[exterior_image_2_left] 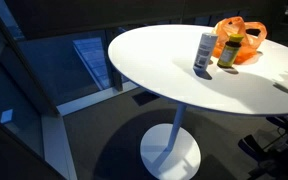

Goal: Remove the blue and white packet from the plastic bag

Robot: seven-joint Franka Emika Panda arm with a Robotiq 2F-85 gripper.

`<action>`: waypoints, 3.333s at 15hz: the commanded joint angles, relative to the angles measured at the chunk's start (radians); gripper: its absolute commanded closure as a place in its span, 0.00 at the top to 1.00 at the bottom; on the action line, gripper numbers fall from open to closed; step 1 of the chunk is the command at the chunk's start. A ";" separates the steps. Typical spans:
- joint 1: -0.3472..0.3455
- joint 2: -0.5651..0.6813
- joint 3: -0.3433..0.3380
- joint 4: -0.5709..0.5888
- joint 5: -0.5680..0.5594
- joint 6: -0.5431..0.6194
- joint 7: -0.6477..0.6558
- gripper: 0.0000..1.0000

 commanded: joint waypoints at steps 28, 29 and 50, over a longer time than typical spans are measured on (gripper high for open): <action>-0.030 0.464 -0.063 0.328 -0.155 0.255 0.823 1.00; -0.022 0.479 -0.068 0.341 -0.155 0.256 0.841 1.00; 0.084 0.622 -0.127 0.394 -0.134 0.399 0.926 1.00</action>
